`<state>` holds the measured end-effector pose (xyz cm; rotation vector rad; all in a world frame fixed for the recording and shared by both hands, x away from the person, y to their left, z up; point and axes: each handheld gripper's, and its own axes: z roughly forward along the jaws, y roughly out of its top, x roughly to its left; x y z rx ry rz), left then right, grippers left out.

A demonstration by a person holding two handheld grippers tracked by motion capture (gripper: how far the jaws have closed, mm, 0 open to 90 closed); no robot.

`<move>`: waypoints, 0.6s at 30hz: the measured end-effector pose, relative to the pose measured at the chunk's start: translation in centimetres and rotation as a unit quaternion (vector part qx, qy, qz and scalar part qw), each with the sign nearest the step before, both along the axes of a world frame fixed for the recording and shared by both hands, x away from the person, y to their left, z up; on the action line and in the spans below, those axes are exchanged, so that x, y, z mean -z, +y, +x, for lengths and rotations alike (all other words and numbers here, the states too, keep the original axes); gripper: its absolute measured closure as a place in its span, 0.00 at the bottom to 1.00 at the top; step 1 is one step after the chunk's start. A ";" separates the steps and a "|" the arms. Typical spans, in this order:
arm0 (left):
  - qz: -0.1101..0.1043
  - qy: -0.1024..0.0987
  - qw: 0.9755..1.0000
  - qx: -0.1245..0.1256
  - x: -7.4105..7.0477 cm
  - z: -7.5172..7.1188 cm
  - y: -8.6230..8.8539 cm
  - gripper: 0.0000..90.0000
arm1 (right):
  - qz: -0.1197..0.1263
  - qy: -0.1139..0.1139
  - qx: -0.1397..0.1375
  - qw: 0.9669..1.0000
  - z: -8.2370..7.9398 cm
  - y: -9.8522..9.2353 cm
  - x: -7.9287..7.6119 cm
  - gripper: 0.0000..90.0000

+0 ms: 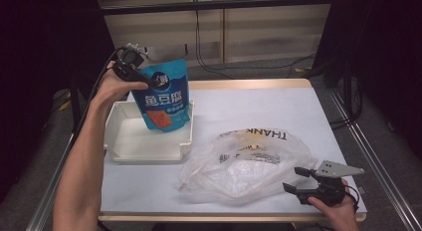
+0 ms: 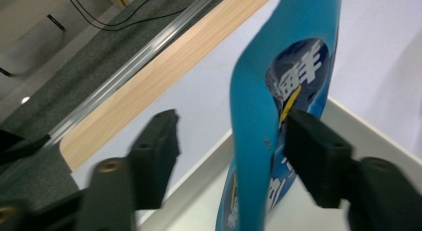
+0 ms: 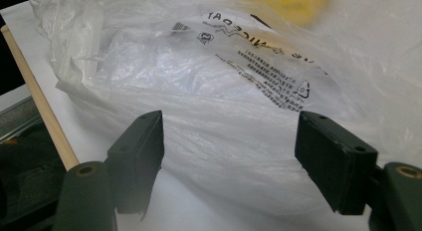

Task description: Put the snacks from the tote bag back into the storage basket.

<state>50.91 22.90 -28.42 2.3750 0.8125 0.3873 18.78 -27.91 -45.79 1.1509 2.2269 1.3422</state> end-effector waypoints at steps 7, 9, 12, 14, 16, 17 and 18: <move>-0.012 0.000 1.000 0.009 -0.4 -0.7 -0.1 0.22 | -0.002 0.001 -0.003 1.000 0.1 0.1 0.0 0.31; -0.028 -0.015 0.999 0.008 -0.5 -1.0 -0.1 0.19 | -0.002 0.000 -0.003 1.000 0.0 0.1 0.0 0.31; -0.036 -0.012 0.999 -0.007 -0.4 -1.1 0.3 0.13 | -0.003 -0.001 -0.002 1.000 0.0 0.1 0.0 0.31; -0.042 -0.013 0.999 -0.006 -0.4 -1.4 0.6 0.12 | -0.003 -0.002 -0.002 1.000 -0.1 0.1 -0.1 0.30; -0.052 -0.017 0.998 -0.017 -0.3 -1.6 1.0 0.10 | -0.003 -0.001 -0.002 1.000 0.0 0.1 -0.1 0.30; -0.058 -0.018 0.998 -0.020 -0.3 -1.6 1.2 0.07 | -0.003 -0.001 -0.003 1.000 0.0 0.2 0.0 0.30; -0.060 -0.017 0.998 -0.025 -0.4 -1.6 1.6 0.07 | -0.003 0.001 -0.001 1.000 0.0 0.2 0.0 0.30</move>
